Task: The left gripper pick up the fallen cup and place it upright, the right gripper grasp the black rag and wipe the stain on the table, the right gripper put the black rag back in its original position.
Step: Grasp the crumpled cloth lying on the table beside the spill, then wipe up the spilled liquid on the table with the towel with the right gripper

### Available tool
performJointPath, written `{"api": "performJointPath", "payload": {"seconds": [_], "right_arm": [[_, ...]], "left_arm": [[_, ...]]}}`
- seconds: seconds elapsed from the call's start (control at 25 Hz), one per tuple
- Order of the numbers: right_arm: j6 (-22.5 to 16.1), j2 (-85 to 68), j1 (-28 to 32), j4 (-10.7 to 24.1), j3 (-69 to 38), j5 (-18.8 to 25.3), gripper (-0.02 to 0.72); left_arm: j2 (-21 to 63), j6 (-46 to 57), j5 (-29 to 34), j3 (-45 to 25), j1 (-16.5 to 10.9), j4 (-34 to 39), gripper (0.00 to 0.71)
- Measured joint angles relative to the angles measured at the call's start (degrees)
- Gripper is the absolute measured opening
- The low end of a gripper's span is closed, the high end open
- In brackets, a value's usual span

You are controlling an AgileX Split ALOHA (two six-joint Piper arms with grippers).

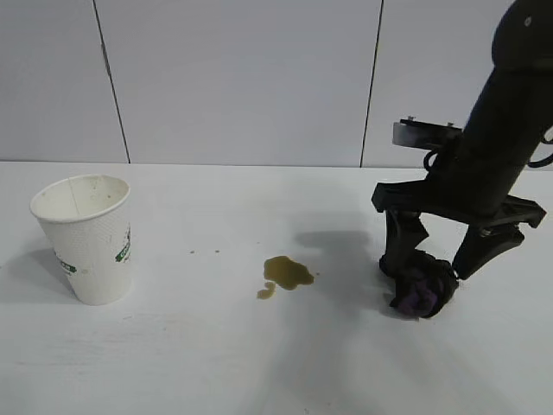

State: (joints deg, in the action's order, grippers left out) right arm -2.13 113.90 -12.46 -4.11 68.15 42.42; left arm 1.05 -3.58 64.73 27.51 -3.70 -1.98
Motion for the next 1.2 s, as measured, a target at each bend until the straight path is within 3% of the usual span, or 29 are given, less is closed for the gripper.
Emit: {"api": "performJointPath", "payload": {"seconds": [0.08,0.2,0.24,0.44,0.72,1.0,1.2], "right_arm": [[-1.1,0.5,0.0,0.0,0.0,-0.1,0.463],[-1.5,0.7,-0.1,0.3,0.1,-0.2,0.154],[-1.6,0.7,-0.1,0.3,0.1,-0.2,0.118],[-1.7,-0.2,-0.1,-0.6,0.2,-0.4,0.116],[0.5,-6.4,-5.2,-7.5,4.1,-1.8,0.116],[0.4,-4.3,-17.2,-11.1,6.2,-10.3,0.116],[-1.0,1.8,-21.6,-11.6,6.2,-14.1,0.116]], "left_arm": [[0.0,0.0,0.0,0.0,0.0,0.0,0.659],[0.0,0.0,0.0,0.0,0.0,0.0,0.659],[0.0,0.0,0.0,0.0,0.0,0.0,0.659],[0.0,0.0,0.0,0.0,0.0,0.0,0.659],[0.0,0.0,0.0,0.0,0.0,0.0,0.659],[0.0,0.0,0.0,0.0,0.0,0.0,0.659],[0.0,0.0,0.0,0.0,0.0,0.0,0.659]]}}
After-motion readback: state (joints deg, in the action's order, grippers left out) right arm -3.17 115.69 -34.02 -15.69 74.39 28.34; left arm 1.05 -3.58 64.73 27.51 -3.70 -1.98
